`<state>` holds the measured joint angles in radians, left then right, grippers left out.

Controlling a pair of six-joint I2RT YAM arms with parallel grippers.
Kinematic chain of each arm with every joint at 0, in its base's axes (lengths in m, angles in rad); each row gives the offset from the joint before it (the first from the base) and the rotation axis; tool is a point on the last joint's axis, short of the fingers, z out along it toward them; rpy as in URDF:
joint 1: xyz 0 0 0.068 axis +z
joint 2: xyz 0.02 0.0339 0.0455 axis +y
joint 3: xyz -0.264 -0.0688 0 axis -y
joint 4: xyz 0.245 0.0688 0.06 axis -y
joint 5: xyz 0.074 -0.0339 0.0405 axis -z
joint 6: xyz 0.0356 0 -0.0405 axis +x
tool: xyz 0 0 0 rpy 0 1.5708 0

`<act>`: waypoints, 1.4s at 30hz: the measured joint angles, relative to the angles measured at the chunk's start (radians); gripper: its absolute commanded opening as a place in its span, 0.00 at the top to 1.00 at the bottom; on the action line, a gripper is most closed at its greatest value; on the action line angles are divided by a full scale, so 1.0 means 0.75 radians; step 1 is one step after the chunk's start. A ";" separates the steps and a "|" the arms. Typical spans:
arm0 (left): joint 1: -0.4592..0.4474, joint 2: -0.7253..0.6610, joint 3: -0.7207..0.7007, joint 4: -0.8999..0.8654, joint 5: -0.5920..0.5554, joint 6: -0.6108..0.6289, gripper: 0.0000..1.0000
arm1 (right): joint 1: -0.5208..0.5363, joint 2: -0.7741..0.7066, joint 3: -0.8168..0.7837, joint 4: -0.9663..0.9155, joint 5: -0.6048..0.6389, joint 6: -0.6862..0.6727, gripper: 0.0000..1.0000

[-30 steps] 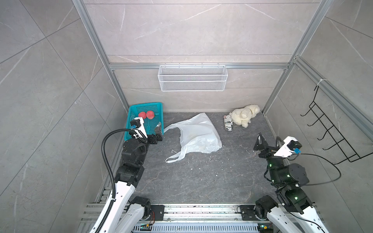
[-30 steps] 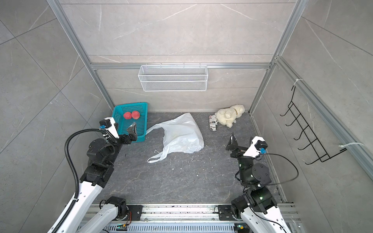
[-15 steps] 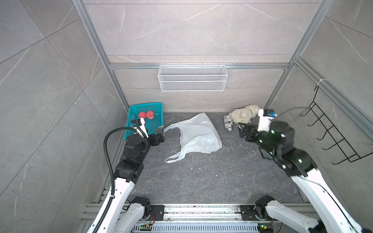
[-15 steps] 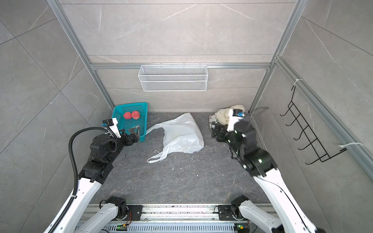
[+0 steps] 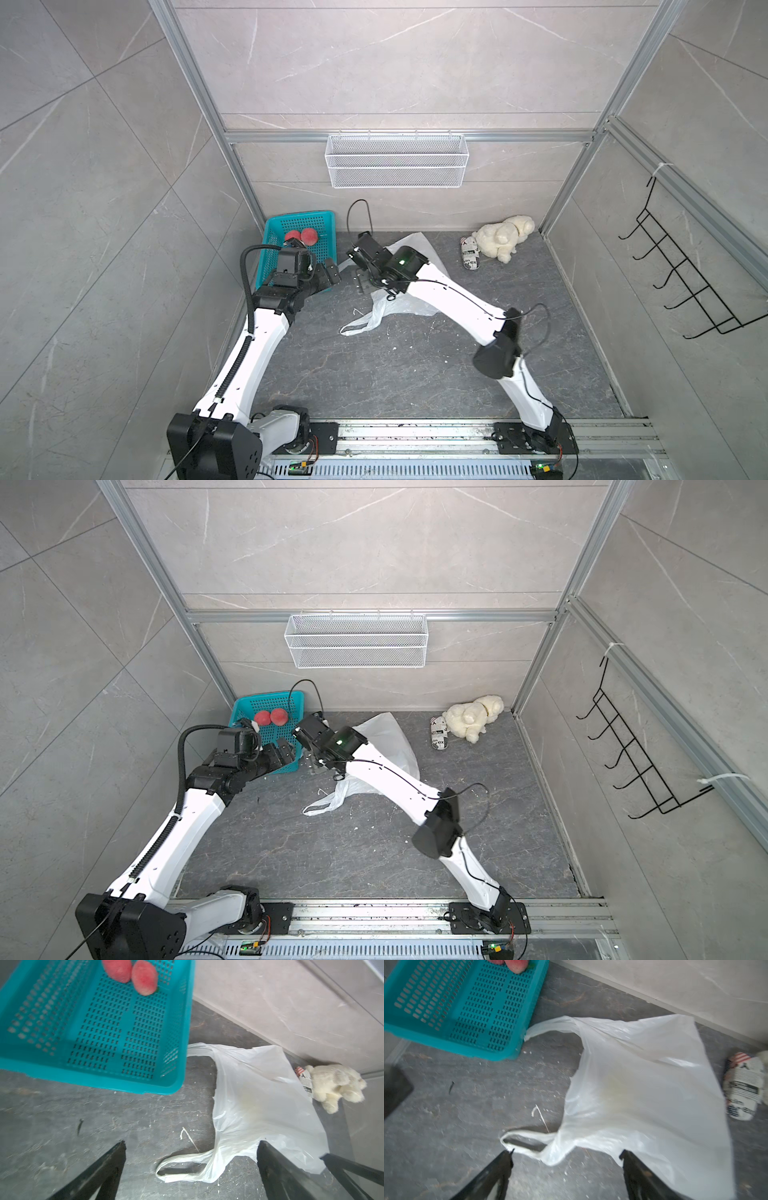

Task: Place the peach into a plastic bag & tie a knot
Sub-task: Pick up the plastic bag at the center of the board.

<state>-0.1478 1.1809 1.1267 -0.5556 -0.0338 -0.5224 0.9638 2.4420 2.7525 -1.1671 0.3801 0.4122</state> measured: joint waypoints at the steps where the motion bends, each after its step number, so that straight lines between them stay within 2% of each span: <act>1: 0.015 -0.002 0.013 -0.019 -0.019 -0.005 0.00 | -0.004 0.119 0.176 -0.030 -0.002 0.002 0.01; 2: 0.028 -0.006 0.026 -0.034 -0.037 -0.012 0.00 | -0.010 0.218 0.309 -0.048 -0.004 0.004 0.01; 3: 0.042 -0.015 0.033 -0.041 -0.057 -0.020 0.00 | -0.020 0.264 0.324 -0.054 -0.013 0.011 0.01; 7: 0.077 -0.050 0.035 -0.080 -0.130 -0.050 0.00 | -0.083 0.254 -0.004 -0.002 -0.038 0.025 0.01; 9: 0.087 -0.053 0.035 -0.094 -0.153 -0.063 0.00 | -0.111 0.285 -0.045 -0.022 -0.016 0.025 0.01; 11: 0.094 -0.050 0.035 -0.100 -0.164 -0.073 0.00 | -0.130 0.333 0.011 -0.039 0.014 0.024 0.02; 16: 0.102 -0.019 0.035 -0.100 -0.154 -0.082 0.00 | -0.130 0.443 0.193 -0.044 0.033 0.013 0.12; 18: 0.108 0.003 0.035 -0.099 -0.129 -0.083 0.01 | -0.125 0.455 0.183 -0.043 0.033 0.005 0.25; 20: 0.115 0.023 0.035 -0.096 -0.098 -0.084 0.02 | -0.124 0.456 0.154 -0.039 0.021 0.002 0.44; 24: 0.122 0.075 0.035 -0.094 -0.019 -0.086 0.02 | -0.132 0.452 0.096 -0.017 -0.050 0.013 0.84; 25: 0.122 0.089 0.035 -0.094 -0.003 -0.086 0.02 | -0.135 0.445 0.069 0.000 -0.077 0.017 0.98; 27: 0.122 0.111 0.035 -0.094 0.032 -0.086 0.02 | -0.140 0.414 -0.019 0.047 -0.129 0.037 1.00; 29: 0.122 0.126 0.035 -0.092 0.074 -0.085 0.02 | -0.145 0.349 -0.157 0.116 -0.173 0.044 1.00; 32: 0.123 0.144 0.035 -0.075 0.167 -0.085 0.03 | -0.146 0.152 -0.500 0.277 -0.227 0.061 1.00; 34: 0.122 0.160 0.032 -0.033 0.266 -0.088 0.04 | -0.151 -0.044 -0.768 0.411 -0.265 0.083 1.00; 38: 0.116 0.183 -0.008 0.099 0.481 -0.112 0.04 | -0.188 -0.439 -1.169 0.668 -0.335 0.133 1.00; 42: 0.073 0.181 -0.051 0.237 0.663 -0.142 0.04 | -0.302 -0.860 -1.573 1.001 -0.454 0.224 1.00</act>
<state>-0.0929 1.3167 1.0885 -0.3782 0.4637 -0.6289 0.7372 1.7969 1.5730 -0.4164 0.0399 0.5800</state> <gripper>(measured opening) 0.956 0.041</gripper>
